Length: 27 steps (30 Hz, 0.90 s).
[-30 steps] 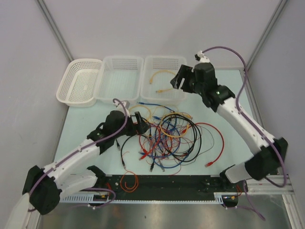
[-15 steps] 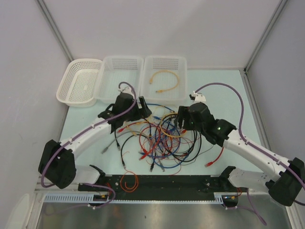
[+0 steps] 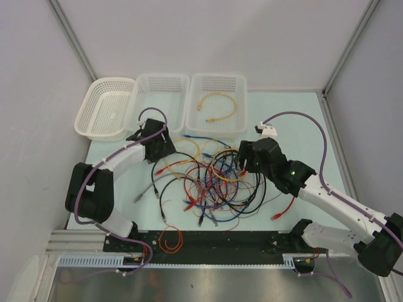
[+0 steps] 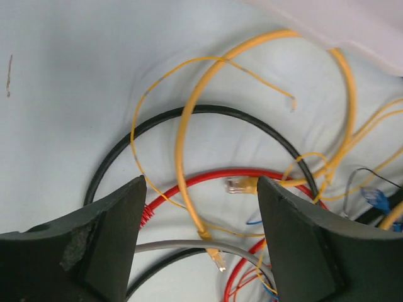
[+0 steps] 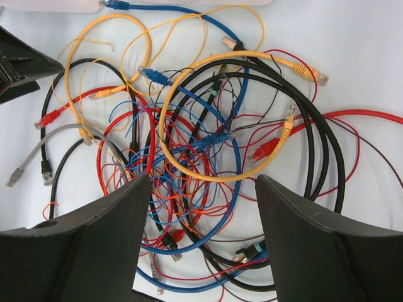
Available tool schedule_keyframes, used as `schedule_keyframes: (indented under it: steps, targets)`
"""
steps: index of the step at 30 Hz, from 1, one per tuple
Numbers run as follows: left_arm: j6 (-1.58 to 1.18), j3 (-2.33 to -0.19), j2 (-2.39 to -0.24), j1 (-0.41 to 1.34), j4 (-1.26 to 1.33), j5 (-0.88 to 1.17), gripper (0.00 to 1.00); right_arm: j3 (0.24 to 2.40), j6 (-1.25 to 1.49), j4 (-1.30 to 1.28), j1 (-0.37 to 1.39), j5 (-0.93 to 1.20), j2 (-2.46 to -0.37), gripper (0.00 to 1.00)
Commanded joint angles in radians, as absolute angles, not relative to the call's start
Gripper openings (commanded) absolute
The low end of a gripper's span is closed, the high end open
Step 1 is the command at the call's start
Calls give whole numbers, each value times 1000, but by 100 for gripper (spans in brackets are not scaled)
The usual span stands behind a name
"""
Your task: Untangle the cables
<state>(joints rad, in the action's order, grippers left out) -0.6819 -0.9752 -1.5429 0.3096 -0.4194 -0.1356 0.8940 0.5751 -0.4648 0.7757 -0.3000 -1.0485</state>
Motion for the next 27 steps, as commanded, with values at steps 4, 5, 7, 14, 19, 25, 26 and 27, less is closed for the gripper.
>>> schedule_keyframes:
  steps: [4,5,7,14,19,25,26,27]
  targets:
    - [-696,-985,-1644,298,-459,-152,72,870,569,-430,753,-322,-1031,73]
    - [-699,-976,-1649,298,-456,-147,72,859,571,-425,752,-318,-1031,73]
    - [-703,-963,-1657,298,-437,-138,70,850,575,-420,746,-311,-1028,72]
    - [-696,-953,-1672,296,-413,-137,48,838,578,-417,723,-290,-1026,72]
    - [-673,-966,-1666,296,-410,-133,22,830,586,-420,712,-279,-1026,71]
    - [-655,-972,-1614,295,-428,-147,0,827,595,-419,710,-276,-1014,71]
    - [-653,-976,-1580,295,-439,-150,0,828,597,-419,710,-278,-1011,71]
    - [-646,-979,-1559,295,-443,-156,0,827,597,-419,710,-276,-1005,70]
